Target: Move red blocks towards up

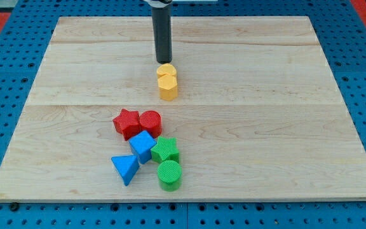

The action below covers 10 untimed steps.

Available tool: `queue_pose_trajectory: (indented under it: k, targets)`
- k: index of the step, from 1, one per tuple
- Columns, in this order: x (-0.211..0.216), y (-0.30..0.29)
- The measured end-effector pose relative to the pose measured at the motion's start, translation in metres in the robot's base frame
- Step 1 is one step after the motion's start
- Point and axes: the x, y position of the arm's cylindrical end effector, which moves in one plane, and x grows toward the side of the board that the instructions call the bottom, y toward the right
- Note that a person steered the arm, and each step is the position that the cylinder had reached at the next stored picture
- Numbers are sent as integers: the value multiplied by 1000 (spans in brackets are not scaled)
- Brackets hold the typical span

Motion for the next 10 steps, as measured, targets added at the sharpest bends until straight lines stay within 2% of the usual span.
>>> queue_pose_trajectory:
  k: [1, 2, 3, 4, 5, 6, 7, 9, 10]
  targets:
    - [10, -54]
    - [46, -90]
    - [97, -68]
    - [122, -8]
    - [136, 27]
    - [124, 33]
    - [106, 7]
    - [81, 15]
    - [44, -1]
